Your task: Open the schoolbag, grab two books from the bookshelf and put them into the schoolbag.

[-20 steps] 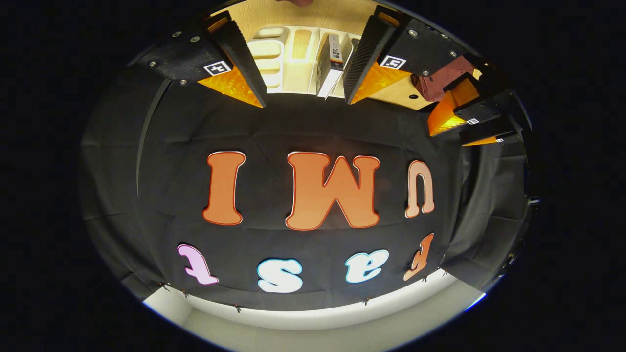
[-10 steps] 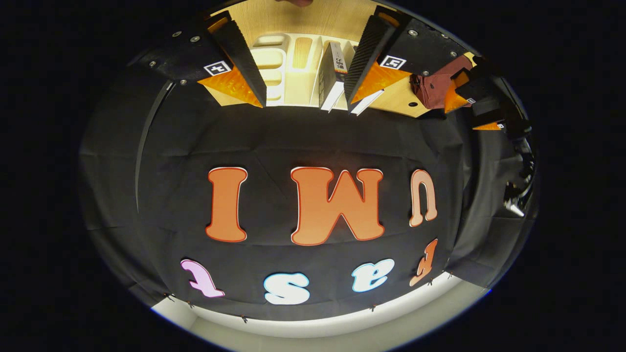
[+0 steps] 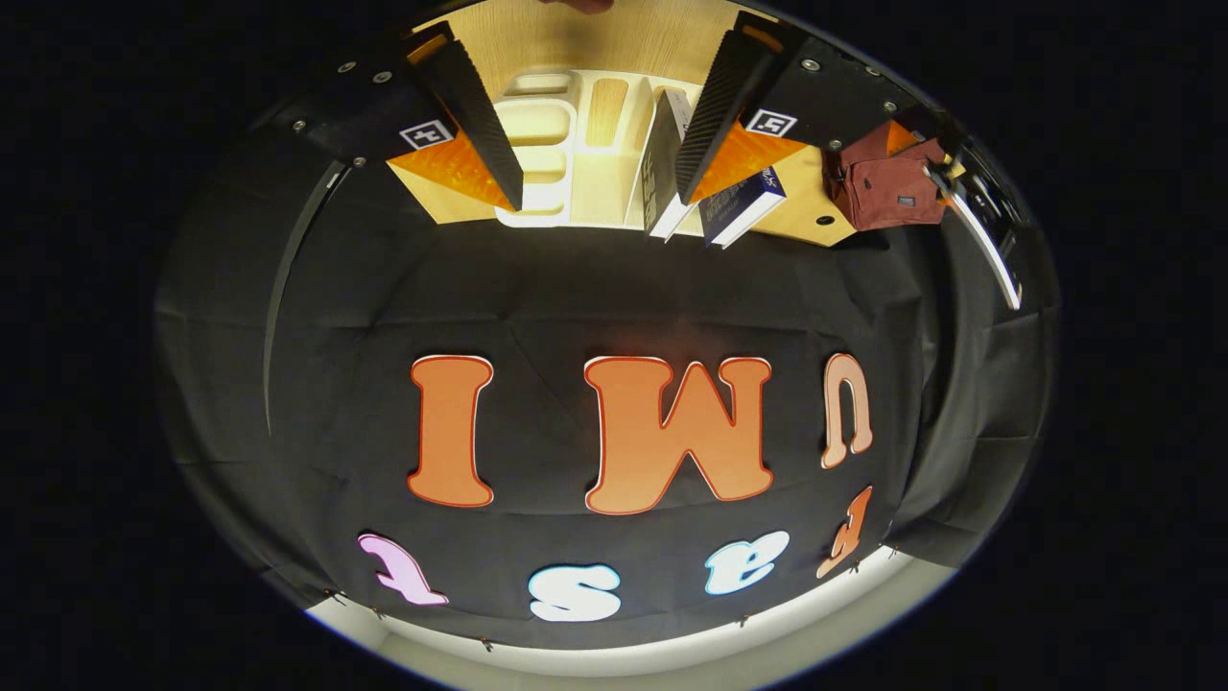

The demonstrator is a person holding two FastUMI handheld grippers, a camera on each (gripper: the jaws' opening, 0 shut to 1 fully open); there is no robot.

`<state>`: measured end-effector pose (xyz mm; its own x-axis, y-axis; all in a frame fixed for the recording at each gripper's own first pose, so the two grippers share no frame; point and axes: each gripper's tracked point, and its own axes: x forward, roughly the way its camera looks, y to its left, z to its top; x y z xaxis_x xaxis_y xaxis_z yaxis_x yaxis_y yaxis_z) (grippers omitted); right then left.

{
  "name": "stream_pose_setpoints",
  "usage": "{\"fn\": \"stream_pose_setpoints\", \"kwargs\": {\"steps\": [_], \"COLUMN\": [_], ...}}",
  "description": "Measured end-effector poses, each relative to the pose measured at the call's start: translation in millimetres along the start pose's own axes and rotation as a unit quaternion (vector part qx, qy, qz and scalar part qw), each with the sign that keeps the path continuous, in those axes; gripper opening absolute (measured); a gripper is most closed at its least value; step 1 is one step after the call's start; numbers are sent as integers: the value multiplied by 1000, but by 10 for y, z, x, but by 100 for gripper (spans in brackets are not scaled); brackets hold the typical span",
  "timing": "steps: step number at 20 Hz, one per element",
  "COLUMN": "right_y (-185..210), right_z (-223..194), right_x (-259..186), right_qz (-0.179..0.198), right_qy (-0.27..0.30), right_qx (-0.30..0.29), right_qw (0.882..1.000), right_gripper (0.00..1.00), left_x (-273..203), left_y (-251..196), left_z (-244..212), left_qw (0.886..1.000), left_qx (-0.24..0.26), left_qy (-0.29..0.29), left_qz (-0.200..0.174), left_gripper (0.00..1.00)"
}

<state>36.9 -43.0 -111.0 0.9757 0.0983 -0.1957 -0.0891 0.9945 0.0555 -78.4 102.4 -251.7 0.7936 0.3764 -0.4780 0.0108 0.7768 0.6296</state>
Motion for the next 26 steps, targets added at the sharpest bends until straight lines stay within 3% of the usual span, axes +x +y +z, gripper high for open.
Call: {"fn": "stream_pose_setpoints", "kwargs": {"steps": [6, 9, 16, 22, 26], "right_y": [-110, -160, -254, -310, -322], "right_z": [-122, -137, -166, -165, -152], "right_x": [82, 89, 36, 8, 32], "right_qz": [-9, -15, -24, -27, -28], "right_qy": [15, 16, 18, 17, 16], "right_qx": [0, -1, -1, 2, 2], "right_qw": [1000, 1000, 1000, 999, 999], "right_gripper": [94, 94, 94, 94, 94], "left_x": [105, 172, 277, 345, 301], "left_y": [-422, -575, -600, -489, -278], "left_z": [-554, -834, -1166, -1131, -980], "left_qw": [989, 985, 974, 971, 968], "left_qx": [134, 153, 201, 221, 234], "left_qy": [47, 75, 100, 91, 74], "left_qz": [-29, -42, -14, 12, 61], "left_gripper": [96, 96, 96, 96, 95]}}
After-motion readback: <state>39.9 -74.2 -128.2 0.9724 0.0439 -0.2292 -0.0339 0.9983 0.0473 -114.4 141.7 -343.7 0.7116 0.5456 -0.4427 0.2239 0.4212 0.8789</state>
